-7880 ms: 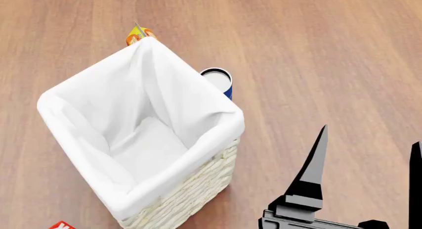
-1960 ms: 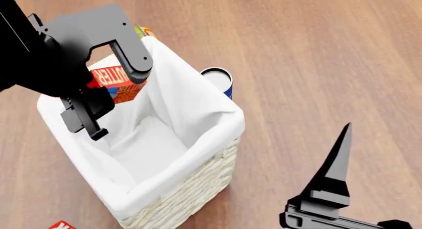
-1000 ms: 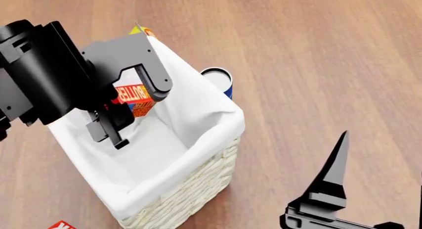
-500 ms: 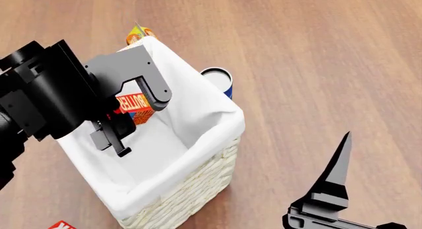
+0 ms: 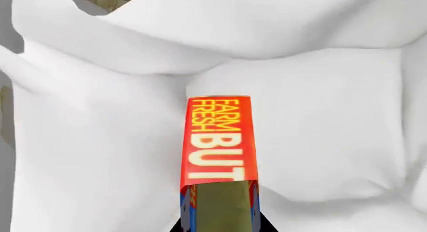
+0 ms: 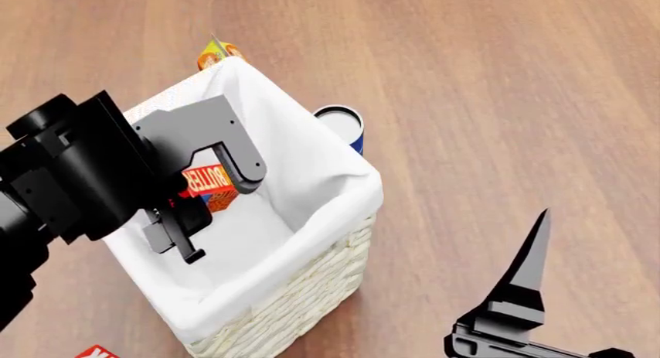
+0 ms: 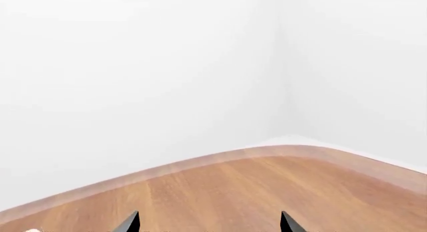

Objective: Pick up the butter and put it in the basket.

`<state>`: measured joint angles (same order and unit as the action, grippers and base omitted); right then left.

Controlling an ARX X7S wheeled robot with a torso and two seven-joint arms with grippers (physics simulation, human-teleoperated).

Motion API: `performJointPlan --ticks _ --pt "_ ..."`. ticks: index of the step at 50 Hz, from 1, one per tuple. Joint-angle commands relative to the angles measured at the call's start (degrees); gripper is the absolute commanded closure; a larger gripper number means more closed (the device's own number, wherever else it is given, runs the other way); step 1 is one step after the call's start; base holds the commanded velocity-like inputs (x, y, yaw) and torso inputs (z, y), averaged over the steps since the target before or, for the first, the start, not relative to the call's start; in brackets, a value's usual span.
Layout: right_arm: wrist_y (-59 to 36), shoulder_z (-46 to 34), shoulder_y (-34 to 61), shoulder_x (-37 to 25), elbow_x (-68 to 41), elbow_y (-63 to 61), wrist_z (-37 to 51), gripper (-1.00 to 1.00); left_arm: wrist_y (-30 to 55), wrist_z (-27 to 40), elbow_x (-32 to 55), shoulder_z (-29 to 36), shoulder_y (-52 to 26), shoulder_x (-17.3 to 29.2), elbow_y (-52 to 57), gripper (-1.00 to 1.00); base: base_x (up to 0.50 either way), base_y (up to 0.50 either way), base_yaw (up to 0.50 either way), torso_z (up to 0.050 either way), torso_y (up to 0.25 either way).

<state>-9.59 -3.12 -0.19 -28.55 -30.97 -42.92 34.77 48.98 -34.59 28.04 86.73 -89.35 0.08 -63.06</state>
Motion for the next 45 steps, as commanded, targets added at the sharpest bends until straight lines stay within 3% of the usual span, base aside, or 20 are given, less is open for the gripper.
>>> performJointPlan --ticks 1,45 --pt "0.3 -0.3 -0.1 0.1 0.2 0.6 -0.1 -1.0 -1.1 1.7 -1.5 -0.4 0.4 -0.1 -0.5 1.0 0.0 0.0 0.0 0.0 0.0" --pt "1.1 -0.4 -0.2 0.0 0.1 2.0 -0.1 -1.0 -3.6 7.1 0.1 -0.4 2.7 -0.1 -0.5 1.0 0.0 0.0 0.0 0.0 0.0"
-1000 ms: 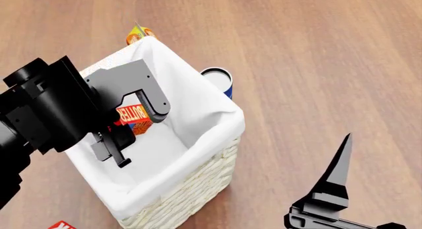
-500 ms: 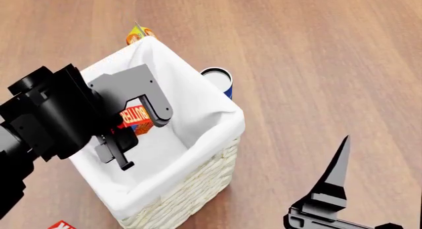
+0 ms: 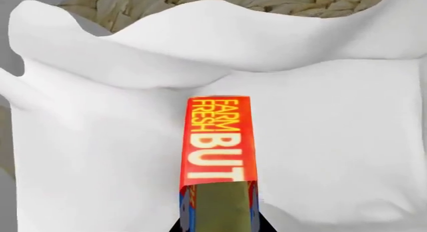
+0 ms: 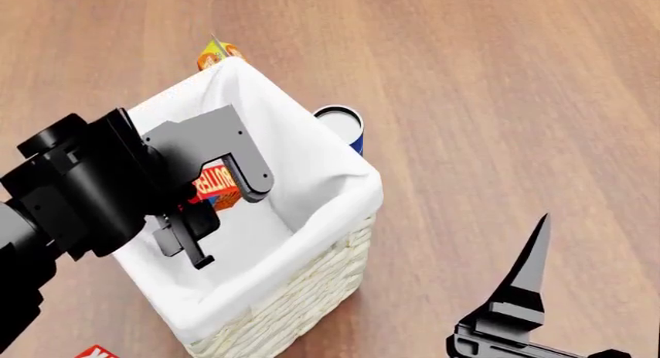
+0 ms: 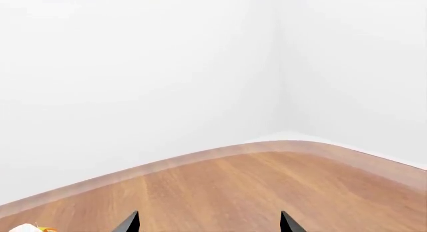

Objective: Pick up the butter and put it in the basket.

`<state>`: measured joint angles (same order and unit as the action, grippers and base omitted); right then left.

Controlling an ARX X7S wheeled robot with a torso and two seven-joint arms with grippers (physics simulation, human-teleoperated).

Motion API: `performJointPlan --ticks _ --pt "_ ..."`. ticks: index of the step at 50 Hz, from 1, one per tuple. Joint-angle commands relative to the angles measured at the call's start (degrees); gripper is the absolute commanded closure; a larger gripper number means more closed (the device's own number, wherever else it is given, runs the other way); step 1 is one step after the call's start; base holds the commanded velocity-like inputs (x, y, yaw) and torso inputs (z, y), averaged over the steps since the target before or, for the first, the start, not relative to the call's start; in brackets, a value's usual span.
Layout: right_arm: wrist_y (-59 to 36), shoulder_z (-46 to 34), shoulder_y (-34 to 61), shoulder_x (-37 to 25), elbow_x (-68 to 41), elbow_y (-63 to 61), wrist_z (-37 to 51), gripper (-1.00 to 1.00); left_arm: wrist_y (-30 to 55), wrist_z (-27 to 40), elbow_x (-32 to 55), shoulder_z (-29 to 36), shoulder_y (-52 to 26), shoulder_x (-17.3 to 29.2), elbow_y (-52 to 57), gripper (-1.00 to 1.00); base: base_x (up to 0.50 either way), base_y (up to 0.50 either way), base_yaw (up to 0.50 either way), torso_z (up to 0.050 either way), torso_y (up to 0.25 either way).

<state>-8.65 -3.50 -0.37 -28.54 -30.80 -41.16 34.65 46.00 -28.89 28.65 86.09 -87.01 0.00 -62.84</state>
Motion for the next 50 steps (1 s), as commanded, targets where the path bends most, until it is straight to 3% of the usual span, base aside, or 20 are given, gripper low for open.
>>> performJointPlan --ticks 1,2,3,31,42,50 --pt "0.1 0.0 0.0 0.0 -0.1 0.2 0.0 -1.0 -0.6 1.4 -0.5 0.2 0.4 0.0 -0.8 1.0 0.0 0.0 0.0 0.0 0.0" --pt "0.0 -0.1 0.1 -0.1 -0.1 0.2 0.1 -1.0 -0.5 1.4 -0.5 0.2 0.3 0.0 -0.8 1.0 0.0 0.0 0.0 0.0 0.0" --pt "0.0 -0.1 0.1 -0.1 -0.1 0.1 0.1 -1.0 -0.5 1.4 -0.5 0.3 0.3 0.0 -0.7 -1.0 0.0 0.0 0.0 0.0 0.0" --pt "-0.3 -0.8 0.5 -0.2 -0.3 -0.8 0.5 -1.0 -0.8 1.3 -1.2 0.1 -1.5 0.0 -1.4 -1.0 0.0 0.0 0.0 0.0 0.0" --pt "-1.3 -1.6 1.1 -0.4 -0.6 -2.8 1.0 -1.0 -1.2 5.7 1.7 -1.4 -3.7 0.1 0.9 -1.0 0.0 0.0 0.0 0.0 0.0" --pt "-2.1 -3.0 1.7 -0.3 -0.3 -4.3 1.3 -1.0 10.7 18.8 7.4 -7.1 -3.6 12.9 30.4 -1.0 0.0 0.0 0.0 0.0 0.0"
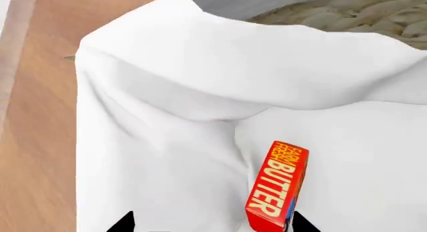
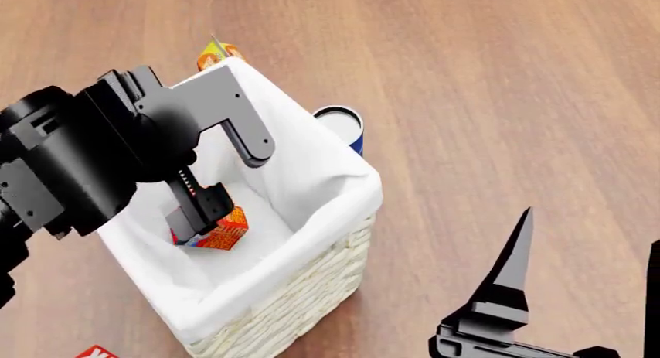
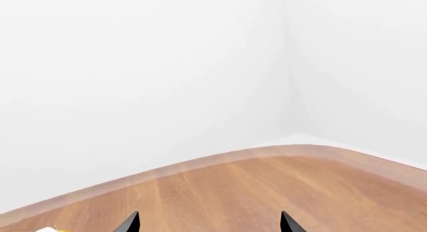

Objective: Pick up the butter and put it in the basket.

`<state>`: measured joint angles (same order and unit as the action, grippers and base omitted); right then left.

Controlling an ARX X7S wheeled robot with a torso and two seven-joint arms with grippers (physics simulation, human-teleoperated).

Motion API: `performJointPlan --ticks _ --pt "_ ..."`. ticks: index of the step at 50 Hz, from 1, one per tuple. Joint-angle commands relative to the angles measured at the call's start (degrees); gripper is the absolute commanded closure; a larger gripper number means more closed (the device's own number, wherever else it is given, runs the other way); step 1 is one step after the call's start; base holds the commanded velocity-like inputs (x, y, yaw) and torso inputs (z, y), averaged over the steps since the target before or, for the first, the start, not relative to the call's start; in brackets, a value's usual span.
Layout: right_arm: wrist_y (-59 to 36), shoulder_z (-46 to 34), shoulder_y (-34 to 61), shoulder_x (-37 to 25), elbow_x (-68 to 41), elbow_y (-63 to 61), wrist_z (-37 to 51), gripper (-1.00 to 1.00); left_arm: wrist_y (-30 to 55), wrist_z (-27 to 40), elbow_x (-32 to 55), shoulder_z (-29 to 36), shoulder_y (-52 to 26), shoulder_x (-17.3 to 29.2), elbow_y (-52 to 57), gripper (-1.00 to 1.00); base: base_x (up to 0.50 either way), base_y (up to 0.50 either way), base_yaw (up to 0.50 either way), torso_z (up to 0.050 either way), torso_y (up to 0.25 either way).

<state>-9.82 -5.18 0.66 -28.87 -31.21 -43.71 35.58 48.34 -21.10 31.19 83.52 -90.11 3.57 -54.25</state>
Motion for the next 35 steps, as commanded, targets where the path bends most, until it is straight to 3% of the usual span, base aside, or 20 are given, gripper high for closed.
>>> performJointPlan --ticks 1,7,20,35 --pt "-1.0 -1.5 0.7 0.1 0.3 -1.7 0.4 -1.0 9.2 12.3 5.6 -5.3 -0.2 10.3 23.9 -1.0 0.0 0.0 0.0 0.0 0.0" --pt "-1.0 -2.1 0.7 0.0 0.7 -2.0 0.3 -1.0 10.5 24.9 6.8 -11.2 2.2 18.2 41.6 -1.0 0.0 0.0 0.0 0.0 0.0" --pt "-0.8 -3.4 0.9 0.4 1.7 -0.7 -0.2 -1.0 6.9 57.1 21.3 -38.9 18.1 30.0 76.3 -1.0 0.0 0.0 0.0 0.0 0.0" --pt "-1.2 -4.1 1.3 0.3 2.2 -0.8 0.1 -1.0 -3.1 71.2 21.0 -45.2 34.1 38.9 100.5 -1.0 0.0 0.0 0.0 0.0 0.0"
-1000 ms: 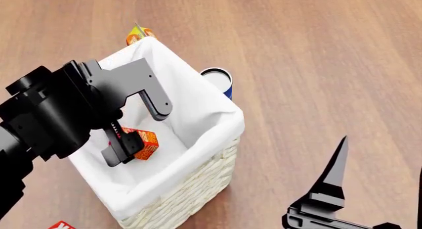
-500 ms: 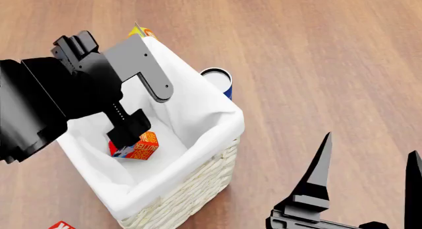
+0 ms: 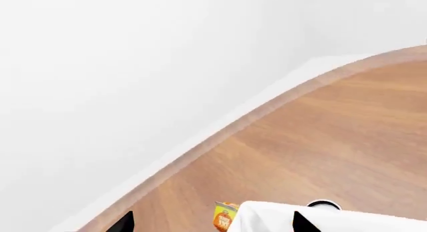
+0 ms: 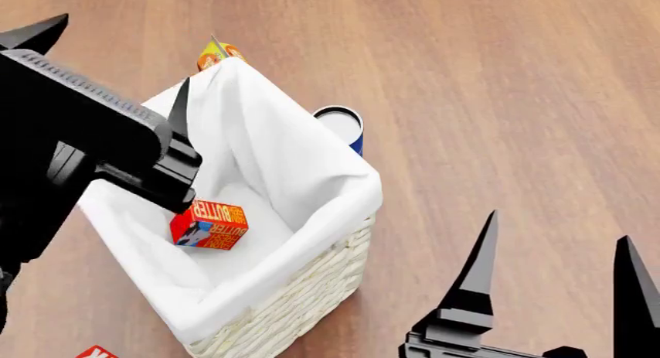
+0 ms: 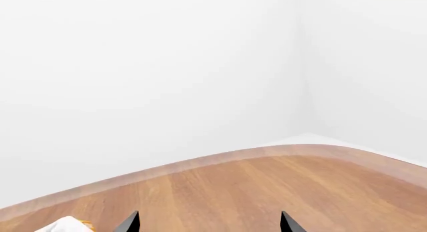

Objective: Pick up the butter and put it in the basket.

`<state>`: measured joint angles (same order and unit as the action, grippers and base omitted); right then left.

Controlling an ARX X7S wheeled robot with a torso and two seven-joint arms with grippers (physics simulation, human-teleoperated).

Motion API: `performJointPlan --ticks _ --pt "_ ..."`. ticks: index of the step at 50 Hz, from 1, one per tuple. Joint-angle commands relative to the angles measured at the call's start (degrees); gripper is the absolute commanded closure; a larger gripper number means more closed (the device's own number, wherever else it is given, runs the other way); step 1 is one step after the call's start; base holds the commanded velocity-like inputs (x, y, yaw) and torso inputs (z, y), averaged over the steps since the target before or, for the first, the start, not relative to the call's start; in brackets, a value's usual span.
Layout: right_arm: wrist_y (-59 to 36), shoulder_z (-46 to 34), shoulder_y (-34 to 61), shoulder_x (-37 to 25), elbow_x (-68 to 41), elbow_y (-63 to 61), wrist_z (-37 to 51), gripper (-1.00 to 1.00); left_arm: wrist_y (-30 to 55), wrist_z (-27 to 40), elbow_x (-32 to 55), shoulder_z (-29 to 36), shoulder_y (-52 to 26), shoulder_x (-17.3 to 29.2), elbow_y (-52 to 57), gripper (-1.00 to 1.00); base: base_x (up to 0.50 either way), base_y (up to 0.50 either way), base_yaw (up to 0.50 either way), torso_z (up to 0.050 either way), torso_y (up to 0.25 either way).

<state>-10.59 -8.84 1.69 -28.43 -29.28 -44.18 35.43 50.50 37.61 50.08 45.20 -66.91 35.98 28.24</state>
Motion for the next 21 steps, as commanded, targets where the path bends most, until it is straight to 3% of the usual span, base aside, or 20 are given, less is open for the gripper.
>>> performJointPlan --ticks 1,21 --pt "-0.5 -0.5 0.3 -0.2 0.2 -0.5 0.4 -1.0 -6.1 13.4 1.8 -7.1 12.3 7.1 19.8 -1.0 0.0 0.0 0.0 0.0 0.0" --pt "-0.7 -1.4 0.4 -0.3 0.7 -0.9 0.5 -1.0 -20.0 17.6 -7.0 -6.7 30.9 13.3 27.5 -1.0 0.0 0.0 0.0 0.0 0.0"
